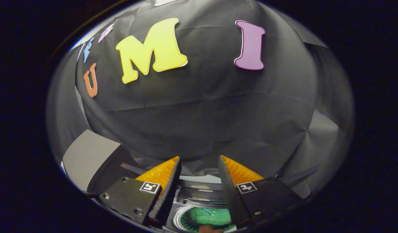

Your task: Put the clothes into the washing machine and then close the washing machine lid.

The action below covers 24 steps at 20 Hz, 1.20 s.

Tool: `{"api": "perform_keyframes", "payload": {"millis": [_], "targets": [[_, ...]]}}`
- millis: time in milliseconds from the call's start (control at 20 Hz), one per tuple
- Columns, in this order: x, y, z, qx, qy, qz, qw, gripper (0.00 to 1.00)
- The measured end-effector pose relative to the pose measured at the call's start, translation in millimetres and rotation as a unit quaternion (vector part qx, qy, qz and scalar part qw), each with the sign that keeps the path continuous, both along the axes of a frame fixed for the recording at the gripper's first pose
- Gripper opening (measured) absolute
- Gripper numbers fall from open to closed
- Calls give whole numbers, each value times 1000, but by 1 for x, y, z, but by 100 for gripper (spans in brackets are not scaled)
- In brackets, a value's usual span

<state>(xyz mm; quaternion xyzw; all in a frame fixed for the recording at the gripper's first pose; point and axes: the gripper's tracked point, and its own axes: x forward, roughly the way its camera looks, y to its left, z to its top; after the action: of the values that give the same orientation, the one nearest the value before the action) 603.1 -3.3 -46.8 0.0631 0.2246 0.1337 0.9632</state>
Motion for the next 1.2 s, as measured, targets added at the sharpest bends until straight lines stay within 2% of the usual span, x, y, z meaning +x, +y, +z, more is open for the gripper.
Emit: {"api": "perform_keyframes", "payload": {"millis": [250, 450, 1200], "targets": [[-20, -1, -3, -2, 6, 10, 1000, 73], [-30, -1, -4, -4, 10, 3, 1000, 73], [-92, -6, -21, -34, 31, -69, 997, 74]]}}
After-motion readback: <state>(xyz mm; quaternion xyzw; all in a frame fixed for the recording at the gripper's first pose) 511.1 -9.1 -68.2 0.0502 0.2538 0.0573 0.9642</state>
